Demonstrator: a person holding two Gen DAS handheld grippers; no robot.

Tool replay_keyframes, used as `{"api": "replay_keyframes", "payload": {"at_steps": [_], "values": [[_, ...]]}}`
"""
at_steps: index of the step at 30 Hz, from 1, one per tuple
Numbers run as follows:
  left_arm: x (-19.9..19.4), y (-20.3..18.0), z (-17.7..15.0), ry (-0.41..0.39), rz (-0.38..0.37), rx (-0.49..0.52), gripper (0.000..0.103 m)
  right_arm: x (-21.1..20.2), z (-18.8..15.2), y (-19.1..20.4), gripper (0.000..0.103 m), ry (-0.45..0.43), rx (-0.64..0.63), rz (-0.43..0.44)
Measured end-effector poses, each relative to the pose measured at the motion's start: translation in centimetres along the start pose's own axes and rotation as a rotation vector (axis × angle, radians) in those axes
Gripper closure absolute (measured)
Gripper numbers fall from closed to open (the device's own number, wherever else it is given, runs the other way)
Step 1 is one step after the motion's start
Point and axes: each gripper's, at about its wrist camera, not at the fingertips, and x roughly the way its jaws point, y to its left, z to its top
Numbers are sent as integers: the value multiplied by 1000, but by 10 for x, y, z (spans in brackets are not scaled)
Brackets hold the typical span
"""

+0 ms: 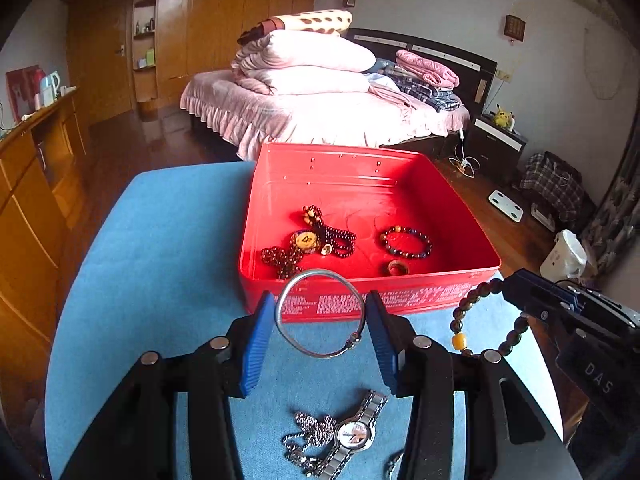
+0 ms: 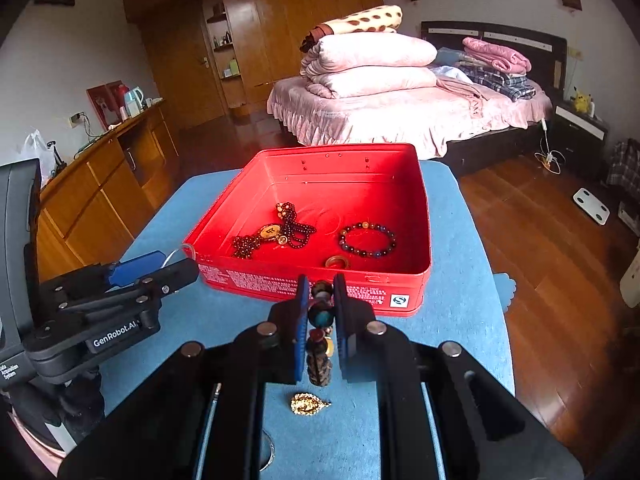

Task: Organize jewelry
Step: 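Carry the bangle and wooden bead bracelet over the red tin, then open both tools to release the bangle and bracelet into the tin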

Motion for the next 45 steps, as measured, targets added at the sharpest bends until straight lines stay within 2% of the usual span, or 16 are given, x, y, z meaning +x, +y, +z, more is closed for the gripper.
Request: {"api": "replay_keyframes", "payload": {"at_steps": [8,16,23,32,34,35,36,37,39,45], "values": [[6,-9,32,-27,4,14,56,5,28,-2,92,-30,2,14],[47,-13,59,27,36,6,56,25,66,-8,92,-42,5,13],[90,-7,66,96,71,-7,56,64,80,-18,92,4,19,3],[120,1,63,156,92,-19,56,112,70,-28,92,99,48,-53],[123,3,61,159,99,-25,56,116,66,-30,88,109,58,-62],[124,4,61,163,100,-29,54,117,65,-30,83,110,55,-75],[125,6,61,166,95,-35,49,117,64,-31,69,106,51,-87],[123,7,61,160,92,-39,48,115,64,-32,66,94,47,-94],[119,8,62,145,99,-37,42,112,63,-34,66,80,39,-106],[105,8,65,107,120,-25,39,103,63,-37,62,59,40,-132]]}}
